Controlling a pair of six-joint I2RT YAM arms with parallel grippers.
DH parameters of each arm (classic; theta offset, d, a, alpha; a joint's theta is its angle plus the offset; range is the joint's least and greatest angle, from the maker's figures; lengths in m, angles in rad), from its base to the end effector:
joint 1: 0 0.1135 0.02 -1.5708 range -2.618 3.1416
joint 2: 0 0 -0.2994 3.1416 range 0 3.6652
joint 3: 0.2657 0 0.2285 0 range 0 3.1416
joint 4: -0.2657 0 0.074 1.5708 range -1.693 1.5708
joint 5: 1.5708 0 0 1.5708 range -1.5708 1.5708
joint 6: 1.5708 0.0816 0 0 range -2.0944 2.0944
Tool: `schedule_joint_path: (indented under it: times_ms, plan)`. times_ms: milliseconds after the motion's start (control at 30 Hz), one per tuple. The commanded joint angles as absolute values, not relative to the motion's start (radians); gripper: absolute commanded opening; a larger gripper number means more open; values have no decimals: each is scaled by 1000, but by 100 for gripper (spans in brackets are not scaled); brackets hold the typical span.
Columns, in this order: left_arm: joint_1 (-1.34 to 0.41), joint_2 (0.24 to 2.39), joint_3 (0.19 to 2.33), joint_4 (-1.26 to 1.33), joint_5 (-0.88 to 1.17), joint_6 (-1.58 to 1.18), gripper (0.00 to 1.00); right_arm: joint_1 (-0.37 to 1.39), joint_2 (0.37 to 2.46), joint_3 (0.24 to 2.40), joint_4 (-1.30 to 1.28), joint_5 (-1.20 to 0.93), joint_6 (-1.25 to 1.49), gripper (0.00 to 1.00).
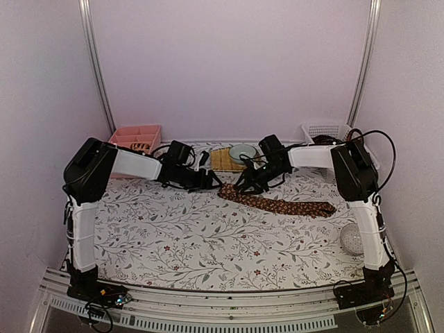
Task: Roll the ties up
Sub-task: Roll the tie at the center of the board.
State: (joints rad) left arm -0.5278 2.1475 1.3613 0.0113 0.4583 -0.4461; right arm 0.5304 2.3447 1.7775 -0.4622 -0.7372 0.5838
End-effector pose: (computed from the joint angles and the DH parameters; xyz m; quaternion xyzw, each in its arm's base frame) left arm 0.4022 -0.2763 0.1479 0.1246 0.8934 -0.3617 0.2355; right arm 0.4180 0.3087 0.1446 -0.0723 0.9011 0.4266 0.0282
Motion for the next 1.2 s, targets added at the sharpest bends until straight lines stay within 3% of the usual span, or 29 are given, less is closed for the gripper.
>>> schedule_joint_path:
  times_ms: [0, 367, 667, 933, 1000, 1100, 1167]
  plan:
    - [-507, 2191, 1395, 63, 513, -462, 77, 540, 2440, 1804, -456, -735, 598, 37]
    - [-497, 2263, 1415, 150, 667, -488, 72, 540, 2477, 1827, -443, -742, 616, 21]
    - [-499, 2292, 1400, 200, 753, -520, 61, 540, 2519, 1868, -426, -751, 626, 19]
    - [-505, 2267, 1346, 239, 767, -539, 60, 541, 2541, 1893, -428, -739, 621, 21]
    - [-501, 2244, 1340, 230, 756, -506, 68, 541, 2546, 1888, -432, -735, 615, 21]
    - [-482, 2178, 1350, 149, 672, -369, 97, 542, 2545, 1870, -432, -732, 606, 22]
    - [-465, 2134, 1372, 61, 616, -232, 100, 544, 2542, 1855, -427, -730, 604, 22]
